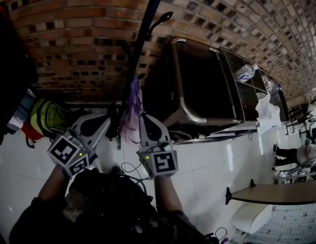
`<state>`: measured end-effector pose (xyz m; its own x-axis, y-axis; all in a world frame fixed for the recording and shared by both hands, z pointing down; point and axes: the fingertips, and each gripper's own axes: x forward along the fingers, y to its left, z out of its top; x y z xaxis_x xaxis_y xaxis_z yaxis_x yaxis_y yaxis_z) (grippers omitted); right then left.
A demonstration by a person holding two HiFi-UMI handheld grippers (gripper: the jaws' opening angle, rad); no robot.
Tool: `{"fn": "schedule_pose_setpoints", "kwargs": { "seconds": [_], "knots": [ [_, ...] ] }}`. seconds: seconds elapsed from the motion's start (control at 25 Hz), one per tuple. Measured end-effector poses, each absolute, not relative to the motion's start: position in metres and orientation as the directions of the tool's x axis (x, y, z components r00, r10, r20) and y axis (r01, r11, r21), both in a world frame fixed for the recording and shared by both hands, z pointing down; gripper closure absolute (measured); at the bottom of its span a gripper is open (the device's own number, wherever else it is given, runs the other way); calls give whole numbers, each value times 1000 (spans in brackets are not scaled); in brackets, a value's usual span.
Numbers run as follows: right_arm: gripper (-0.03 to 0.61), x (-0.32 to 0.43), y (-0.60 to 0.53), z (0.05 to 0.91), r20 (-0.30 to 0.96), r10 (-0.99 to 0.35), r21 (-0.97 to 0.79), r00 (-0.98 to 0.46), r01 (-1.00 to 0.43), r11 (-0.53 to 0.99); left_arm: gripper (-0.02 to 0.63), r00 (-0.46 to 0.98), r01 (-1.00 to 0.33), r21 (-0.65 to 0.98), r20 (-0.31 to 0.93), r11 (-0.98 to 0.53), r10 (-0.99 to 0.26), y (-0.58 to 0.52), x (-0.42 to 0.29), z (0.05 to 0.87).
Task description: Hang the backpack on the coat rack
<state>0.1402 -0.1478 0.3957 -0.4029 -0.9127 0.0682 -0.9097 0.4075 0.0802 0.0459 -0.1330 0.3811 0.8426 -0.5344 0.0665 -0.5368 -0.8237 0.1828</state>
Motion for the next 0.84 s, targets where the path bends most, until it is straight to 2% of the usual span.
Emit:
{"fn": "schedule_pose_setpoints", "kwargs": {
  "seconds": [0.44, 0.84],
  "knots": [
    [560, 114, -137, 399, 123, -924, 93, -363, -922, 375, 577, 852, -520, 187, 40, -834, -522, -126, 15, 372],
    [560, 95, -131, 404, 113, -928, 109, -355, -924, 366, 577, 853, -517, 192, 37, -834, -521, -115, -8, 372]
  ]
}}
